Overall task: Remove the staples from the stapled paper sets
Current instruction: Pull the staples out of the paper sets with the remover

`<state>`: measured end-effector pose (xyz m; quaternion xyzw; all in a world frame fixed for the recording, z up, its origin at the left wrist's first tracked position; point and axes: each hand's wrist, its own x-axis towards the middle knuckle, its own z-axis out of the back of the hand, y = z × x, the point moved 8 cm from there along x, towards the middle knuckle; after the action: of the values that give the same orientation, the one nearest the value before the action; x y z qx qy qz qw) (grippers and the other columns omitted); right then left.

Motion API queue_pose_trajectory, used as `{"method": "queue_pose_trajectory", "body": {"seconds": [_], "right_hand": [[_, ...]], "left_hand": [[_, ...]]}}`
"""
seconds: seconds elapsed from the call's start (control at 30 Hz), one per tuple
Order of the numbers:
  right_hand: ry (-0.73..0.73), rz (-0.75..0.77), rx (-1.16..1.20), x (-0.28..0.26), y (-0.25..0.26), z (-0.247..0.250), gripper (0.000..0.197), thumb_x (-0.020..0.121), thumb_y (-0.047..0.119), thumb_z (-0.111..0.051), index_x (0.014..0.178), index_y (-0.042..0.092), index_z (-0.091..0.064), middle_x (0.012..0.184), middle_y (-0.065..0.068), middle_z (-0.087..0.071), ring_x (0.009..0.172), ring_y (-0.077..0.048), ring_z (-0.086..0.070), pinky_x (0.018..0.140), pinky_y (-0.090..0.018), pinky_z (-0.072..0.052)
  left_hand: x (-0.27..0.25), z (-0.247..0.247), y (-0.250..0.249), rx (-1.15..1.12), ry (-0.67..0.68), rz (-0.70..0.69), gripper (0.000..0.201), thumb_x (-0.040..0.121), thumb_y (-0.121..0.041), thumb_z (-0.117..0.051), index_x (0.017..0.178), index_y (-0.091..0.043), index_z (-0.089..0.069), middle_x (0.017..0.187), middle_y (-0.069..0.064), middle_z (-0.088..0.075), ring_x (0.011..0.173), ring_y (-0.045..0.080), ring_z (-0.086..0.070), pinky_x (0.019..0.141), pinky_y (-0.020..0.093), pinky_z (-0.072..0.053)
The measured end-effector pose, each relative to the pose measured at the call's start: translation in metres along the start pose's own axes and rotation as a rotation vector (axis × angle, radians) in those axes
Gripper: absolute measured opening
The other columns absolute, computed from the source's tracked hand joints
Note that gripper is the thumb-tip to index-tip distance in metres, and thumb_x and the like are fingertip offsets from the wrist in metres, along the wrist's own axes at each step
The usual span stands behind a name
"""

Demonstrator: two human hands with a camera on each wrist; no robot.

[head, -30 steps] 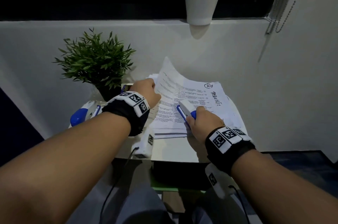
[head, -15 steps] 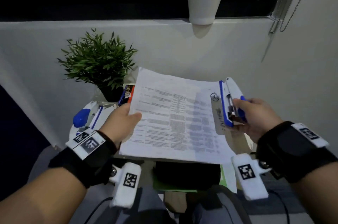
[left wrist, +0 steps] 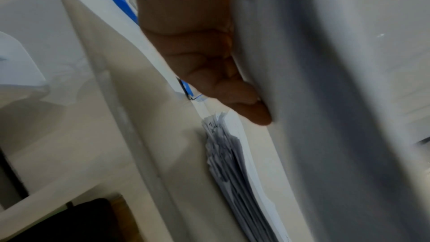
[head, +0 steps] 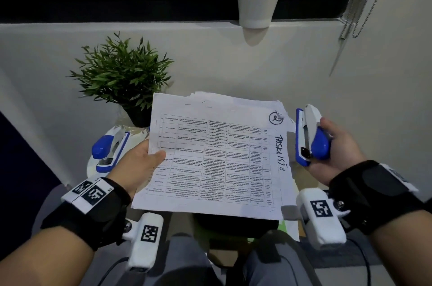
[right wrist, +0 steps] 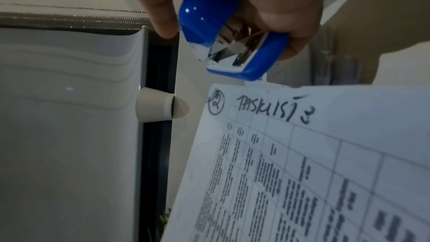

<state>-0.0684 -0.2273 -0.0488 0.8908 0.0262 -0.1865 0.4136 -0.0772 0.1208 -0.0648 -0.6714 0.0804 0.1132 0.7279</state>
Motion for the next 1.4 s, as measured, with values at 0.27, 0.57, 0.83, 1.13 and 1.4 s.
{"method": "queue_pose_trajectory", "body": {"seconds": [0.27, 0.57, 0.83, 1.13, 1.4], "right_hand": [[0.128, -0.009, 0.008, 0.0, -0.006, -0.015, 0.089, 0.015, 0.016, -0.083, 0.099, 0.004, -0.059, 0.089, -0.016, -0.071, 0.075, -0.029, -0.071, 0.06, -0.049, -0.058], [-0.086, -0.006, -0.391, 0.002, -0.016, -0.001, 0.018, 0.085, 0.016, -0.061, 0.1, 0.006, -0.064, 0.074, -0.012, -0.069, 0.063, -0.028, -0.067, 0.059, -0.04, -0.055], [-0.018, 0.027, -0.708, 0.001, -0.016, -0.011, 0.017, 0.086, 0.008, -0.06, 0.1, -0.001, -0.065, 0.084, -0.02, -0.071, 0.072, -0.032, -0.068, 0.078, -0.047, -0.055], [-0.083, 0.116, -0.903, 0.007, -0.006, -0.006, 0.02, 0.083, 0.013, -0.068, 0.099, 0.002, -0.064, 0.09, -0.018, -0.069, 0.081, -0.036, -0.065, 0.081, -0.046, -0.052], [-0.266, 0.097, -0.543, 0.013, -0.005, 0.022, 0.022, 0.082, 0.014, -0.067, 0.1, 0.001, -0.065, 0.092, -0.02, -0.066, 0.074, -0.035, -0.063, 0.068, -0.045, -0.054]], "left_hand": [[-0.003, 0.004, 0.014, -0.114, -0.083, 0.03, 0.024, 0.097, -0.005, -0.044, 0.108, -0.021, -0.059, 0.107, 0.002, -0.069, 0.097, 0.025, -0.066, 0.079, 0.04, -0.051], [-0.013, -0.009, 0.014, -0.127, -0.029, 0.024, 0.024, 0.097, -0.005, -0.043, 0.104, -0.021, -0.059, 0.1, 0.001, -0.072, 0.094, 0.023, -0.067, 0.077, 0.039, -0.052], [-0.016, -0.009, 0.017, -0.054, -0.061, 0.01, 0.023, 0.092, 0.001, -0.052, 0.102, -0.016, -0.064, 0.102, 0.003, -0.072, 0.095, 0.023, -0.067, 0.083, 0.039, -0.053], [-0.003, 0.006, -0.015, -0.056, -0.129, -0.082, 0.019, 0.089, 0.003, -0.055, 0.097, -0.012, -0.063, 0.081, 0.002, -0.074, 0.069, 0.014, -0.069, 0.068, 0.03, -0.057], [-0.009, -0.016, -0.001, 0.057, -0.038, -0.044, 0.013, 0.088, 0.002, -0.058, 0.086, -0.008, -0.066, 0.081, 0.008, -0.074, 0.072, 0.019, -0.07, 0.07, 0.033, -0.057]]}}
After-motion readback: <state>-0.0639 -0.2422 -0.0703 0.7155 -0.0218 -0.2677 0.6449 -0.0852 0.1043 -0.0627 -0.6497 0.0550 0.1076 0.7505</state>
